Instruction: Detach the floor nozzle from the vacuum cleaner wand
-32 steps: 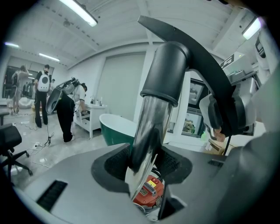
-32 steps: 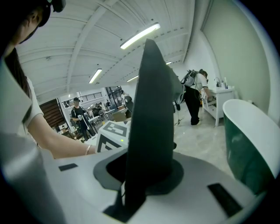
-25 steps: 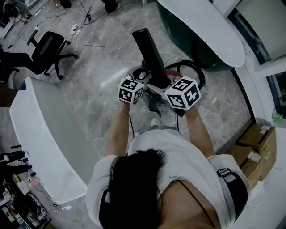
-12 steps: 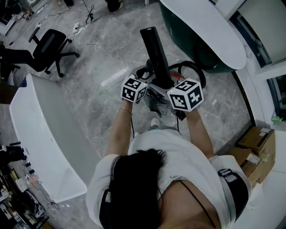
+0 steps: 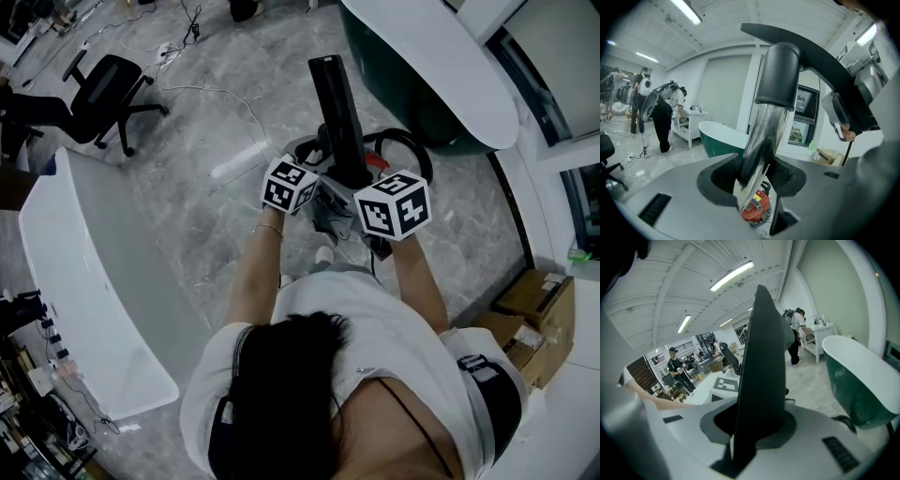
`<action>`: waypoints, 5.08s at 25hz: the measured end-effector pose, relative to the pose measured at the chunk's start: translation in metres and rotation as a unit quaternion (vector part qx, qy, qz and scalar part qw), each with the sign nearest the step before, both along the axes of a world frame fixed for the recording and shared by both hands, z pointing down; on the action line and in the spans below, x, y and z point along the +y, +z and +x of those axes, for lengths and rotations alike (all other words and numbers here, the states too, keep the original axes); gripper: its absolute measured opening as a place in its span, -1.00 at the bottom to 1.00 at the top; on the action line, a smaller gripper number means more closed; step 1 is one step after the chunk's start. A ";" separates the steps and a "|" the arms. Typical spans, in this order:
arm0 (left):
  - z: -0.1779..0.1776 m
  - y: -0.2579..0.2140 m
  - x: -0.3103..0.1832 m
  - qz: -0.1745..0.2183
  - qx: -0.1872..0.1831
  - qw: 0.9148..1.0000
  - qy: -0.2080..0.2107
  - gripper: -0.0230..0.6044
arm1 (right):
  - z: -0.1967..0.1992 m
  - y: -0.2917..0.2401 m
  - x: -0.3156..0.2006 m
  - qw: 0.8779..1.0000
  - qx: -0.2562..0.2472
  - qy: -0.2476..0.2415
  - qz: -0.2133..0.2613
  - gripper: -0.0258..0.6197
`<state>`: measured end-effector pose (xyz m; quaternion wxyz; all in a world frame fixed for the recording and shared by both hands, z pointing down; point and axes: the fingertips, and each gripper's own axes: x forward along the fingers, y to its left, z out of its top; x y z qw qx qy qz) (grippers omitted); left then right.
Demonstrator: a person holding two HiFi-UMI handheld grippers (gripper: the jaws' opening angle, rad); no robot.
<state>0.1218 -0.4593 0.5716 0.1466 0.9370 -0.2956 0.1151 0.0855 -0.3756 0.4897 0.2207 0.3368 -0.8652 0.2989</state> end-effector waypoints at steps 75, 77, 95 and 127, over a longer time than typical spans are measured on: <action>-0.148 -0.169 0.130 0.068 0.111 0.974 -0.185 -0.69 | -0.024 -0.082 0.074 0.974 -0.053 0.128 0.181 -0.66; -0.153 -0.166 0.135 0.064 0.101 0.973 -0.195 -0.76 | -0.028 -0.078 0.078 0.974 -0.046 0.128 0.181 -0.66; -0.155 -0.155 0.173 0.042 0.069 0.977 -0.195 -0.92 | -0.037 -0.071 0.101 0.954 -0.005 0.174 0.244 -0.65; -0.154 -0.119 0.192 0.026 0.020 0.983 -0.179 -0.92 | -0.050 -0.035 0.119 0.956 0.034 0.188 0.224 -0.65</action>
